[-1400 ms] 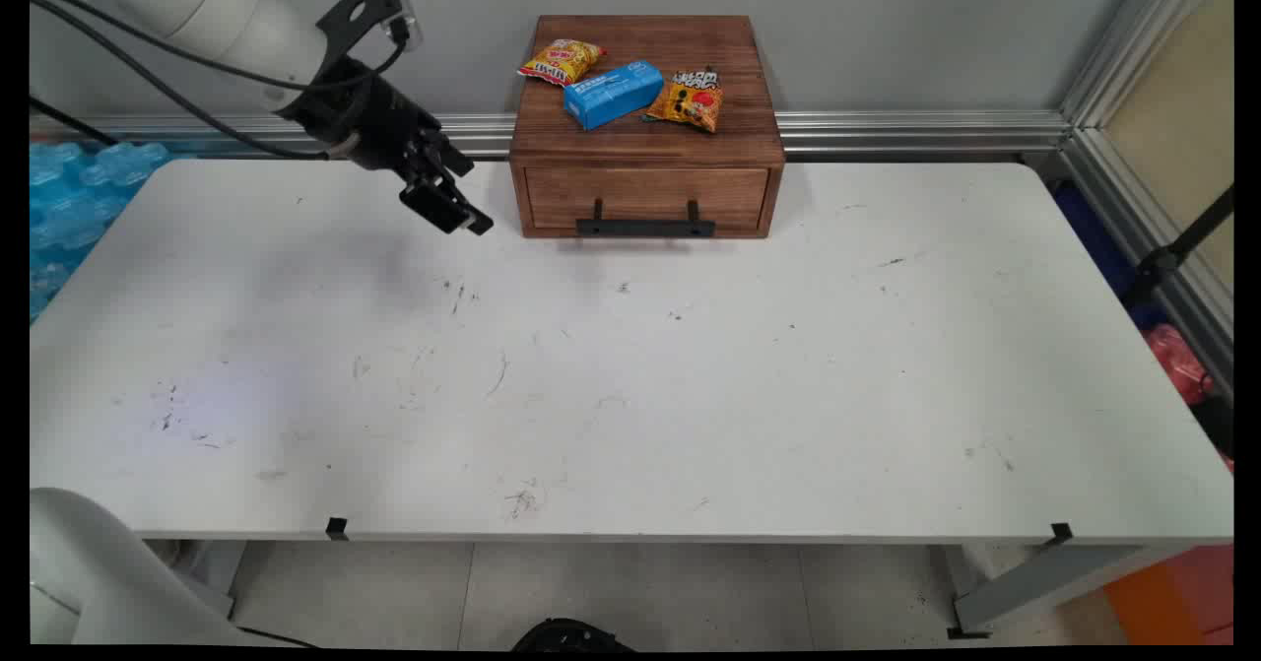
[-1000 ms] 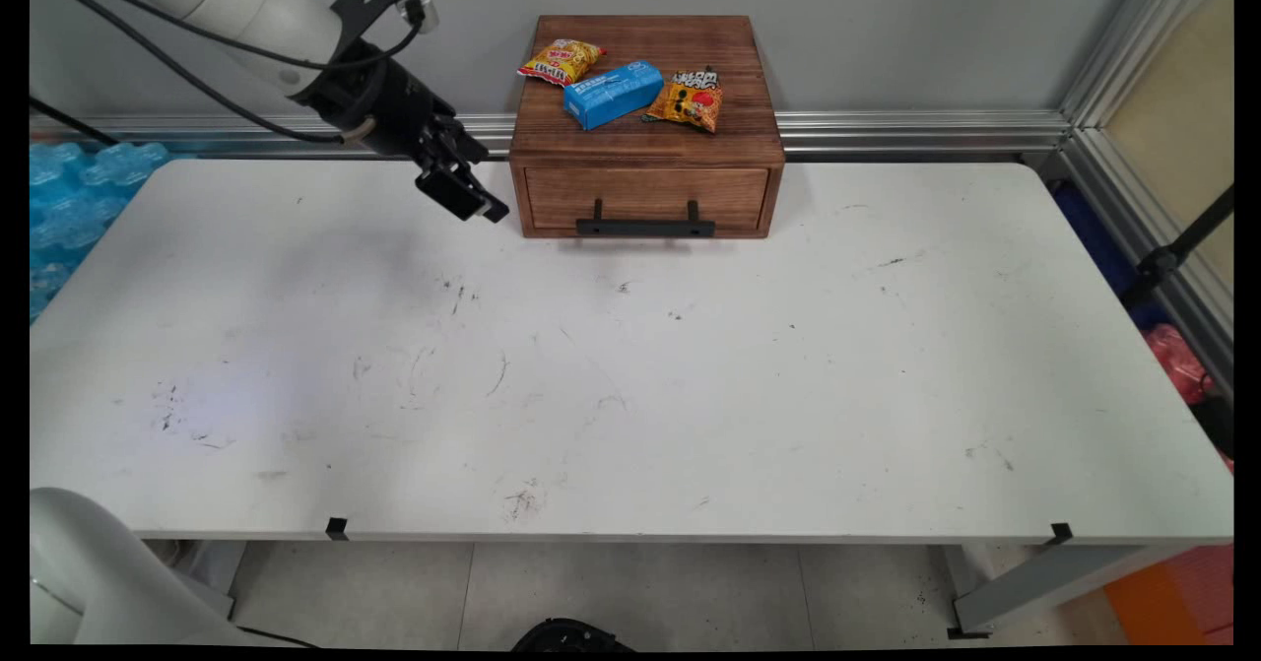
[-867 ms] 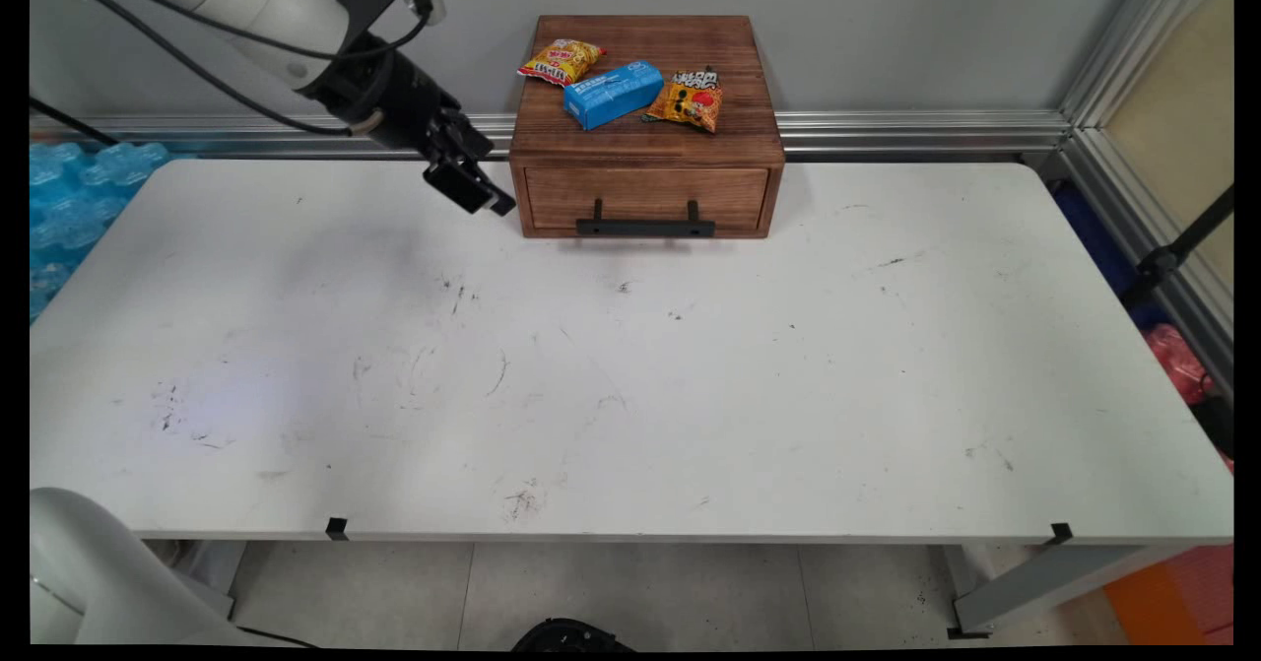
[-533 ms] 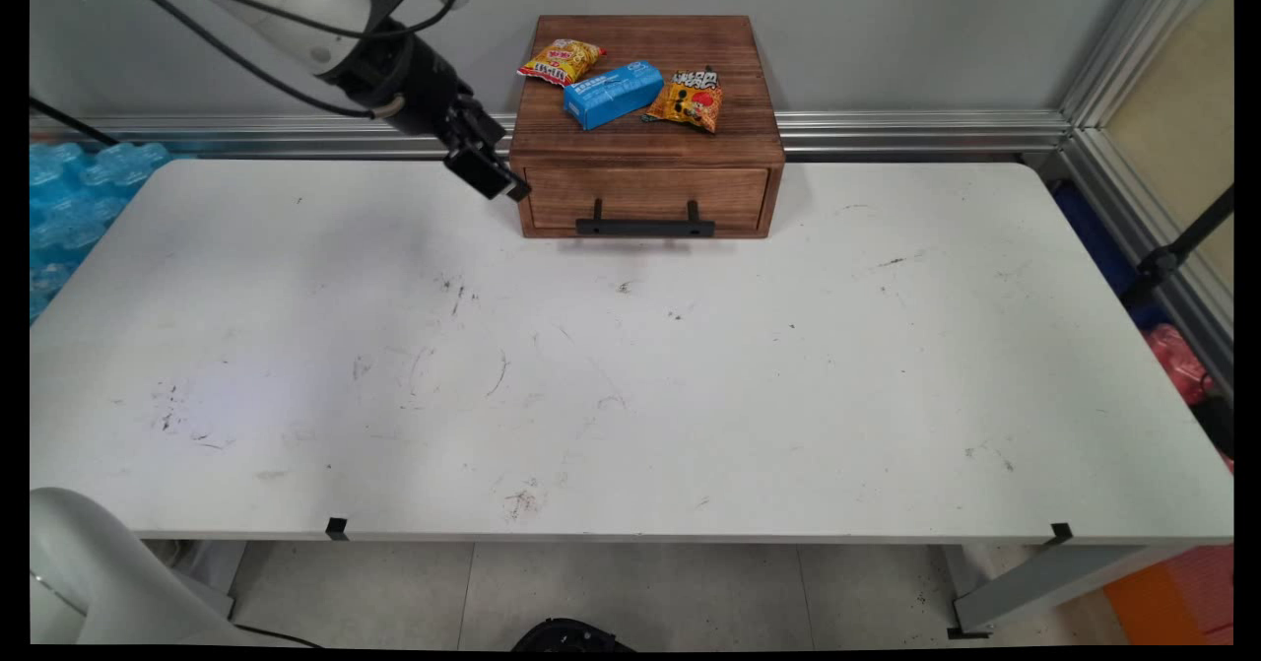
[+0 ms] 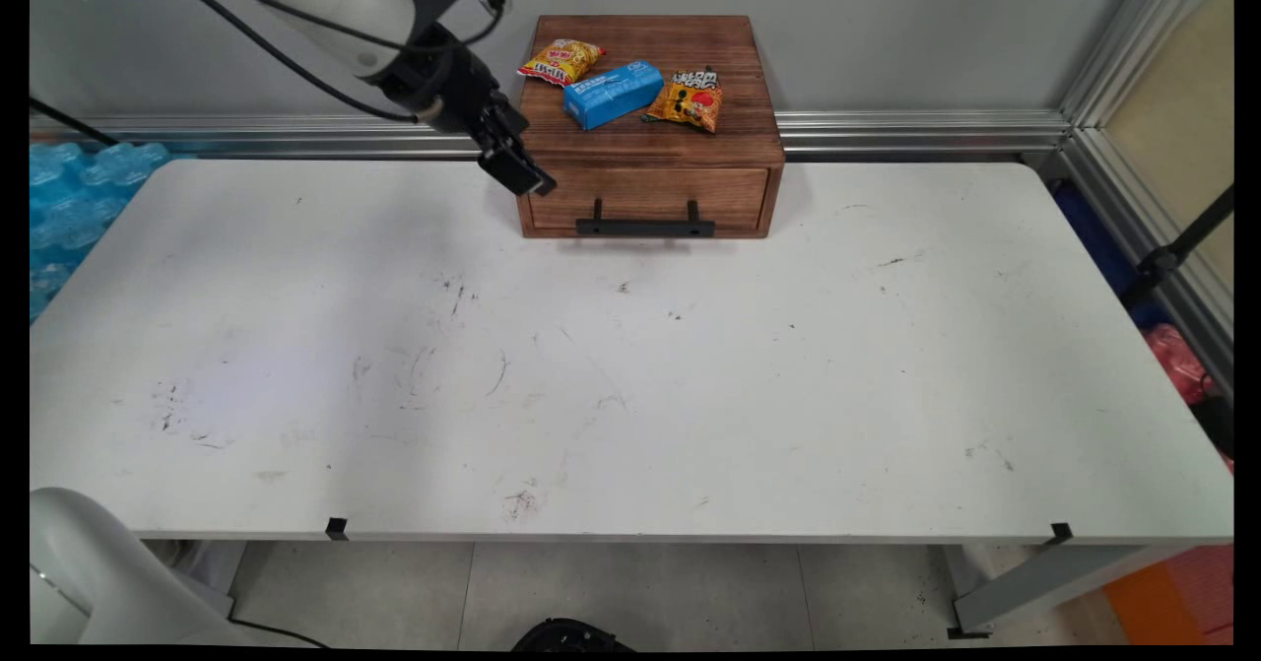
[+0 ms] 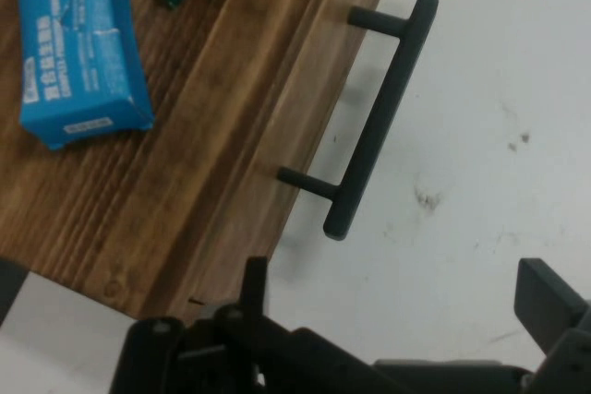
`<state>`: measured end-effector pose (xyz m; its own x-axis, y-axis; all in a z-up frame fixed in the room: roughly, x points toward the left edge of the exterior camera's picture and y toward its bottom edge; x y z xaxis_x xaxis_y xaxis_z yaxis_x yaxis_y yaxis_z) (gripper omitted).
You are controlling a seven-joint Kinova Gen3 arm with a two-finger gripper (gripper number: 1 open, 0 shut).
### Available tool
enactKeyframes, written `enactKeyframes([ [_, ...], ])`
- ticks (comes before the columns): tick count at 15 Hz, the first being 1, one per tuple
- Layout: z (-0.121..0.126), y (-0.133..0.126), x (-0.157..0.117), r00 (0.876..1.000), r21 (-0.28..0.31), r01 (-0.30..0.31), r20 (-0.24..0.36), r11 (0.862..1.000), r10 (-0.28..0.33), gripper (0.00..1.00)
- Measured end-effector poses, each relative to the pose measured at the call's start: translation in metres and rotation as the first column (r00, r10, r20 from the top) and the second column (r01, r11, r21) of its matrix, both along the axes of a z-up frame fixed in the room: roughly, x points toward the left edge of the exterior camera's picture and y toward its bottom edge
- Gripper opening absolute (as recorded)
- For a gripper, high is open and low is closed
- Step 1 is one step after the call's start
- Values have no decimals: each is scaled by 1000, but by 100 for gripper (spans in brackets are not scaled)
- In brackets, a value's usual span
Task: Open the drawer
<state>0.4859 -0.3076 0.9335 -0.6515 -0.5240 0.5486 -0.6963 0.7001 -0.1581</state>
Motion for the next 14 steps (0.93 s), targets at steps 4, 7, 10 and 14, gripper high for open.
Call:
enactKeyframes([
  [4, -17, 0, -17, 999, 8, 8, 36, 1000, -9, 100],
  [7, -33, -2, -32, 998, 15, 18, 56, 1000, -19, 100],
  [10, -46, -9, -46, 997, 12, 28, 70, 1000, -29, 100],
  [14, -61, -25, -58, 996, 1, 39, 84, 999, -39, 100],
])
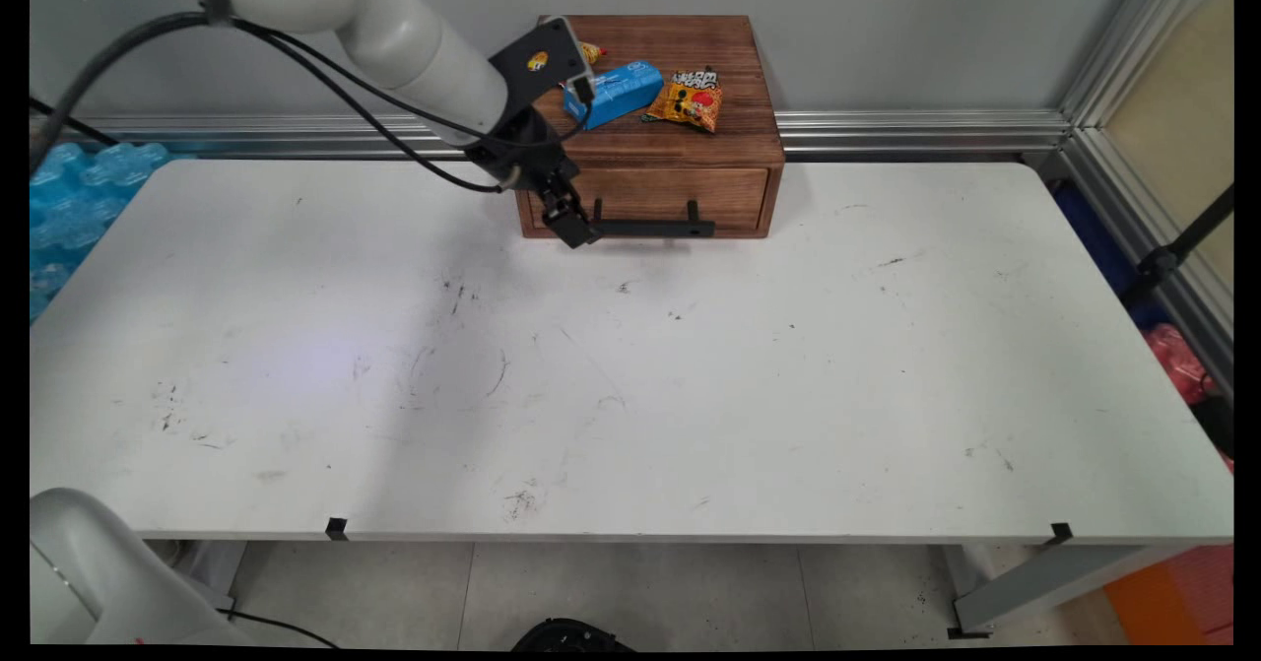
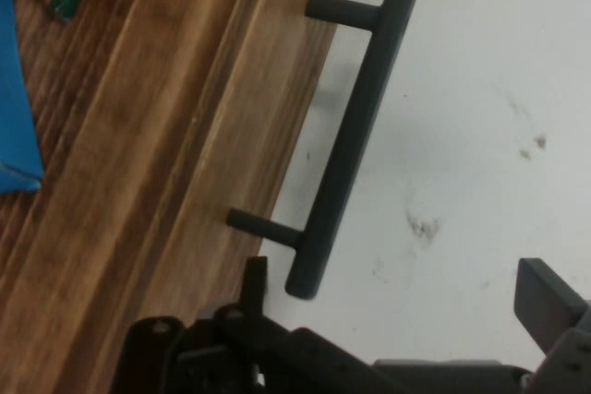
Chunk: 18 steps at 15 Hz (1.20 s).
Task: Open the drawer
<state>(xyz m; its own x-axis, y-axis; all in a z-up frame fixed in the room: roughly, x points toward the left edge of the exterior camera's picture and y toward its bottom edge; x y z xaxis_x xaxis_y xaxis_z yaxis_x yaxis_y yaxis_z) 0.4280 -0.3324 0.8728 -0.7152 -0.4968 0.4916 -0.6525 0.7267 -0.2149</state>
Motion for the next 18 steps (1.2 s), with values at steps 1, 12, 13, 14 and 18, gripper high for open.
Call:
enactKeyframes([
  [1, -4, -4, -2, 1000, -2, 3, 1, 1000, -3, 100],
  [12, -37, -37, -28, 998, -23, 52, -22, 998, -52, 100],
  [13, -41, -39, -30, 998, -23, 57, -24, 998, -58, 100],
  [14, -45, -40, -30, 998, -22, 61, -24, 998, -61, 100],
  [18, -61, -46, -33, 997, -19, 78, -25, 997, -79, 100],
])
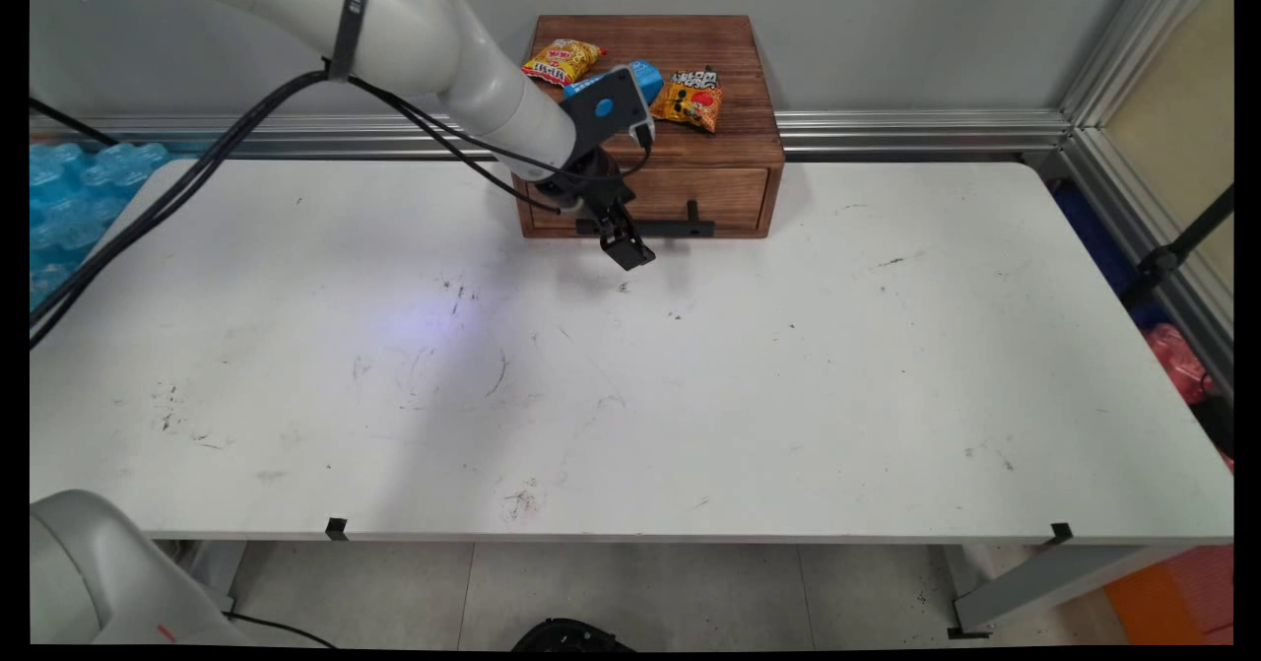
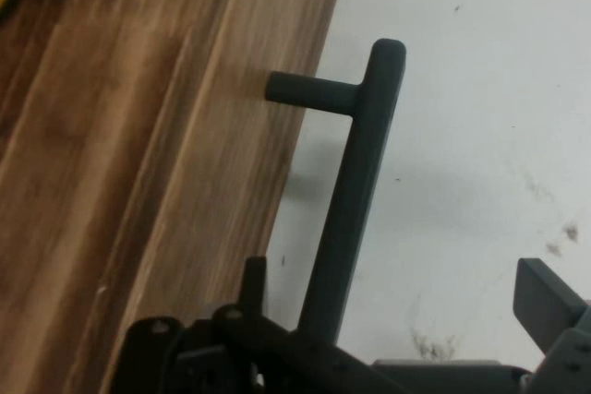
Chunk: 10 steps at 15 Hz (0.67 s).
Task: Open the drawer
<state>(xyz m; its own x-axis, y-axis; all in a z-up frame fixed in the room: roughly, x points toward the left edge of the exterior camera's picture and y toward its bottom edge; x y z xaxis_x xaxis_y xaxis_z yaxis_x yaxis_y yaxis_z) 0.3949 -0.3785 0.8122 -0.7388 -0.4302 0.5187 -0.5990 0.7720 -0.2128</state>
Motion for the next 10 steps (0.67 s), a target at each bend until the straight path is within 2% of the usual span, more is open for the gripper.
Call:
enactKeyframes([
  [10, -22, -8, -6, 1000, 3, 26, -8, 1000, -26, 100],
])
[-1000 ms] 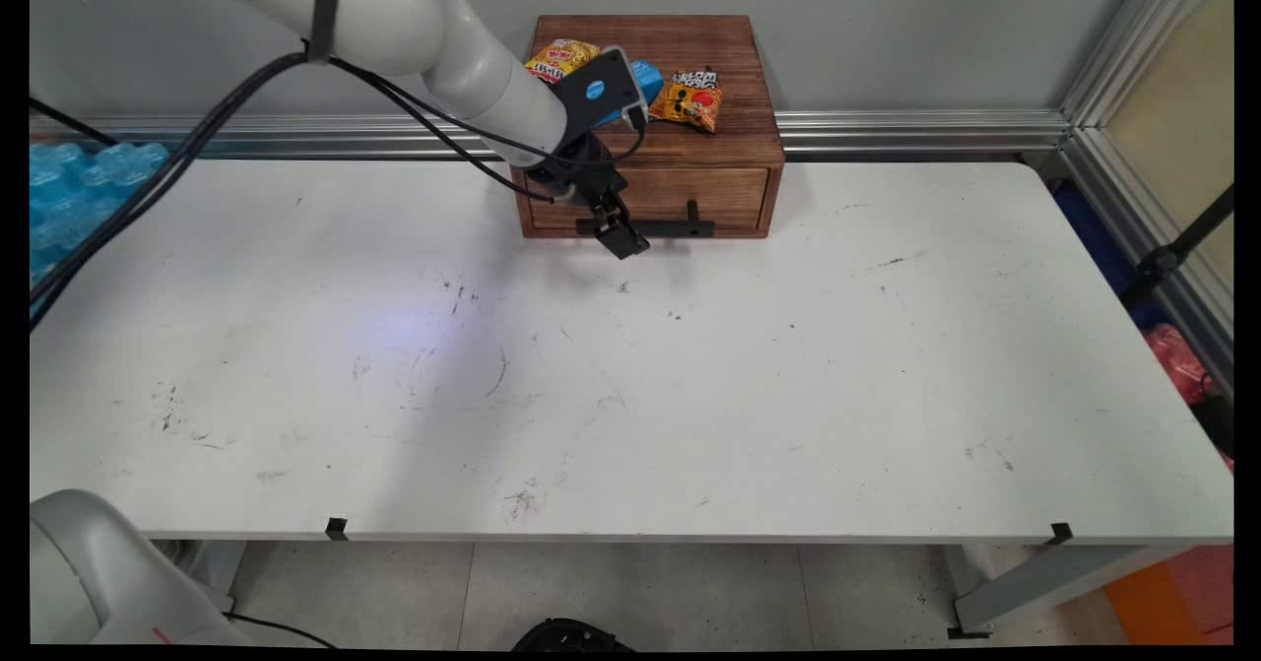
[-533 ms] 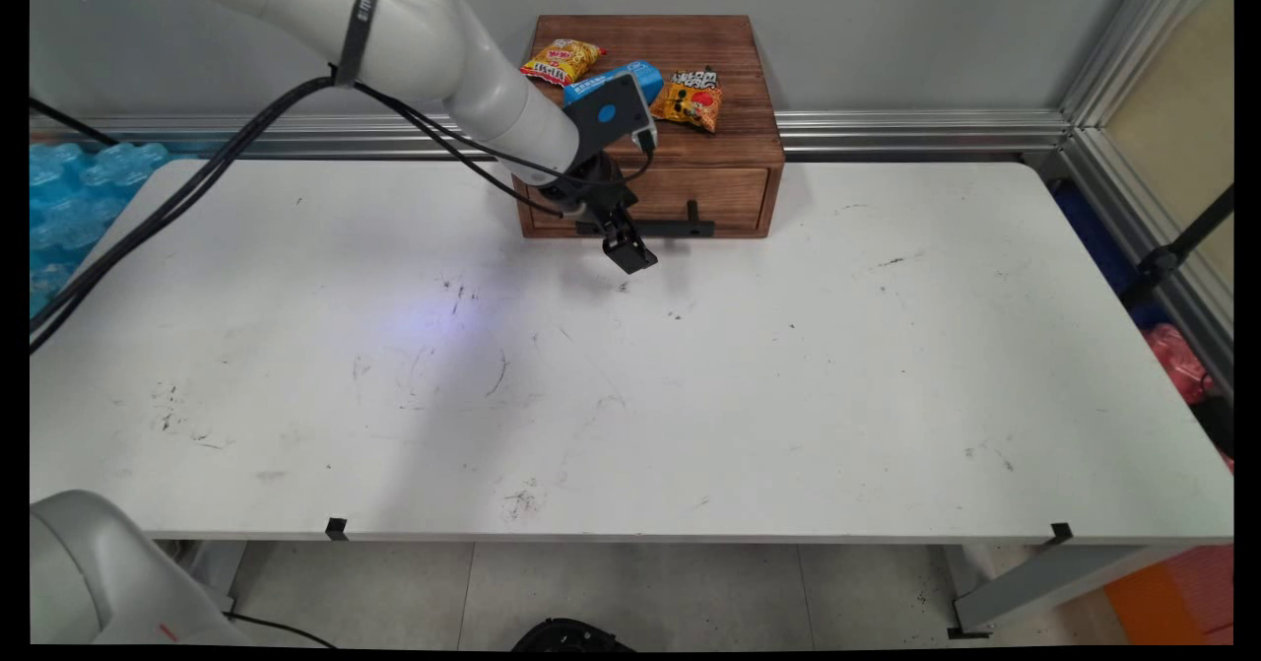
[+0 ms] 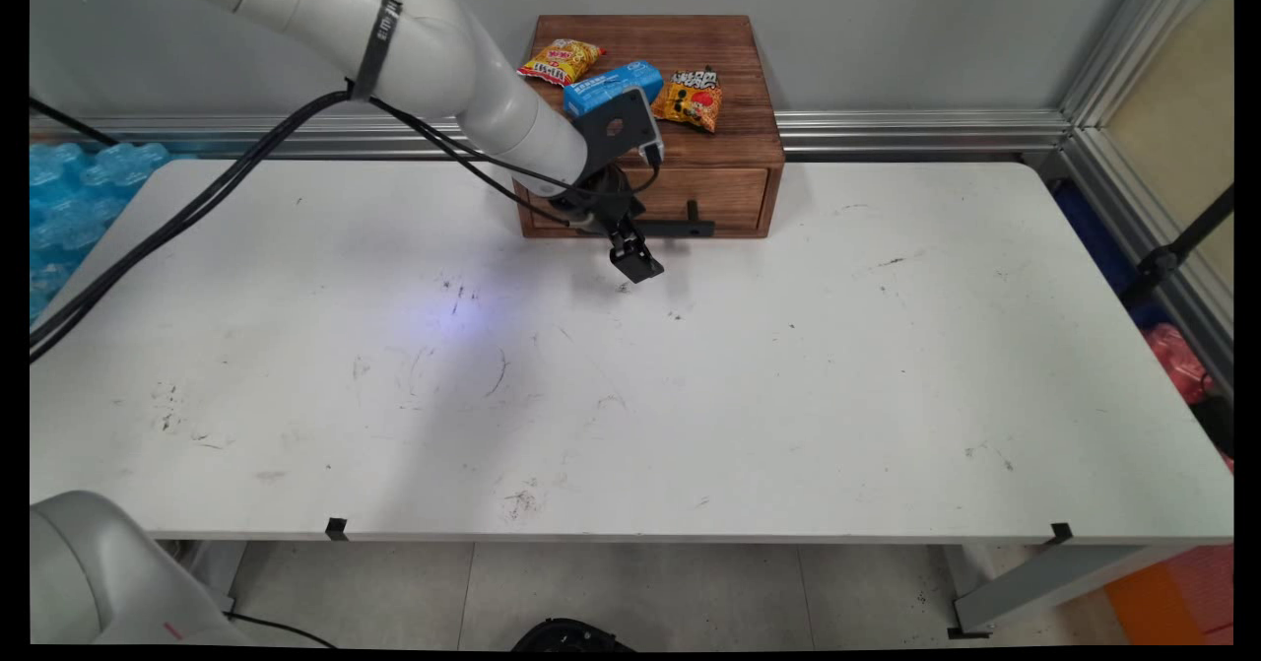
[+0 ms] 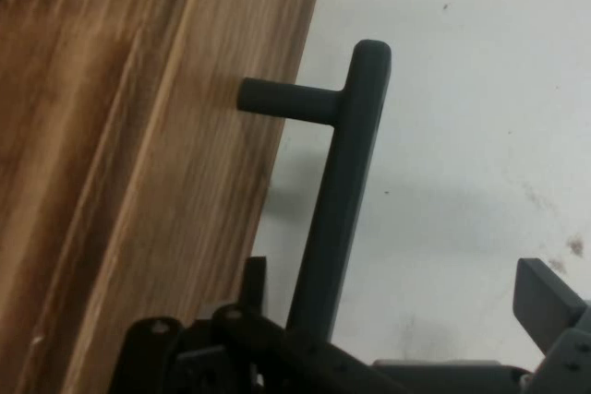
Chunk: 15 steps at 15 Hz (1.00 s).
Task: Open the drawer
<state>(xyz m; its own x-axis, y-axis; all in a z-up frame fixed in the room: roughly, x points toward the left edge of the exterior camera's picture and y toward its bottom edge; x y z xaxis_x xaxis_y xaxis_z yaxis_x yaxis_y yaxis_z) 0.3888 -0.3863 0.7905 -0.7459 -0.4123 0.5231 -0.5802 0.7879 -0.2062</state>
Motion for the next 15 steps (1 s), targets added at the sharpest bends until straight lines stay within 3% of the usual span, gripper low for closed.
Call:
enactKeyframes([
  [15, -13, 5, -3, 1000, 21, 9, -2, 1000, -9, 100],
])
